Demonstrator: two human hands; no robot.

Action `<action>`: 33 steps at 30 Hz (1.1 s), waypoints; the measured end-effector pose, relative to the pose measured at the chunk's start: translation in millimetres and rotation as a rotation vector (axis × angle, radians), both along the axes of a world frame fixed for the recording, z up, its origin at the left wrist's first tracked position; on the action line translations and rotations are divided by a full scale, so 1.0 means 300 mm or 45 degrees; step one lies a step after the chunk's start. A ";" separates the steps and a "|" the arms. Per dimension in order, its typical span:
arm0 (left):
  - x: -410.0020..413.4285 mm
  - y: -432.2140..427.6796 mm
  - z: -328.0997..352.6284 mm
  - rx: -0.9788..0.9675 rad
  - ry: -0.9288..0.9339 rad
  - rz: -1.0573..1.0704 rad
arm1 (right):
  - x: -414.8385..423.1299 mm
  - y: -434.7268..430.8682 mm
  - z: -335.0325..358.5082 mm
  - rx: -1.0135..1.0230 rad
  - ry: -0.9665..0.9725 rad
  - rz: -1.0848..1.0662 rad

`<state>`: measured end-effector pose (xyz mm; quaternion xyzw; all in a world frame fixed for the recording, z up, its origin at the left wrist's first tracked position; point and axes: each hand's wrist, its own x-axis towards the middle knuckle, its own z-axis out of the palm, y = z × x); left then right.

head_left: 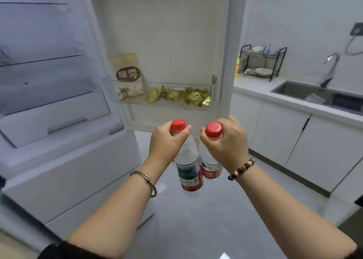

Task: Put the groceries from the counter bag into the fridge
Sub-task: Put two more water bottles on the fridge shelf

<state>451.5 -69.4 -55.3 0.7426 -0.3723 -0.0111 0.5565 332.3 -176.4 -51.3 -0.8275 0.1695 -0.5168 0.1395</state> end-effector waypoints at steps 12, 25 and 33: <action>0.503 0.271 0.265 -0.098 -0.436 0.382 | 0.593 0.176 0.254 -0.078 -0.252 0.345; 1.042 0.469 0.576 -0.486 -0.770 0.763 | 1.220 0.344 0.531 0.017 -0.773 0.579; 1.276 0.450 0.650 -0.481 -1.236 0.892 | 1.564 0.346 0.638 0.128 -0.911 0.661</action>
